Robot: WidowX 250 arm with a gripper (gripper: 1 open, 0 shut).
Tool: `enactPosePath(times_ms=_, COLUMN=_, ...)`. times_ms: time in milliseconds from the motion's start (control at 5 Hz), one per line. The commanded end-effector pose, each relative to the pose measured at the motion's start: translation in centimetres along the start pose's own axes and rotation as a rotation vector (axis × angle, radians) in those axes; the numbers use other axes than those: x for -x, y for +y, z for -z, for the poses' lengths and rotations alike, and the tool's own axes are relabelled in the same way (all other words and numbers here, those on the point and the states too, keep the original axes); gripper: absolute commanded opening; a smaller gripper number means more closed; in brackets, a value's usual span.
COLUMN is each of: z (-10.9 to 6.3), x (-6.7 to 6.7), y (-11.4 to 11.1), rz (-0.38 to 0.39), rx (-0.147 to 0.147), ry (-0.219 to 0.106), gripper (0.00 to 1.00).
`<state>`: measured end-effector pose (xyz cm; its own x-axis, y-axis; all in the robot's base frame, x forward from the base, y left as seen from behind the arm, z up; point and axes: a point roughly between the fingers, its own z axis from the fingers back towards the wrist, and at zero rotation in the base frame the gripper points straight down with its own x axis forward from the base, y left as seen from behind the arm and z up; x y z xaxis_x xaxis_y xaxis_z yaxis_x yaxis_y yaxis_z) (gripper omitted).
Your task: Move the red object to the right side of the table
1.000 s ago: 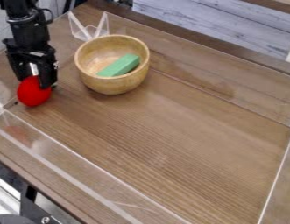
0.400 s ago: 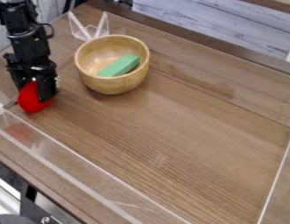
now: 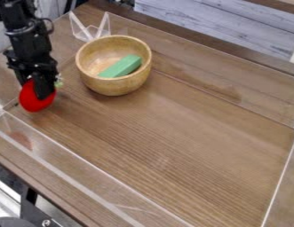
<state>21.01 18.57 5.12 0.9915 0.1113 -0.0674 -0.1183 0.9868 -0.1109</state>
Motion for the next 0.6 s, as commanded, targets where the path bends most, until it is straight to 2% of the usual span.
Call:
enactPosePath(times_ms=0, z=-3.8, x=-0.7, y=-0.3, rz=0.01, rx=-0.031, ry=-0.084, gripper=0.0)
enactPosePath(times_ms=200, z=-5.7, x=-1.8, y=-2.6, rz=0.083, rx=-0.019, ry=-0.097, gripper=0.0)
enactPosePath(times_ms=400, z=-6.8, x=-3.0, y=-5.4, rz=0.172, rx=0.002, ry=-0.099, gripper=0.0)
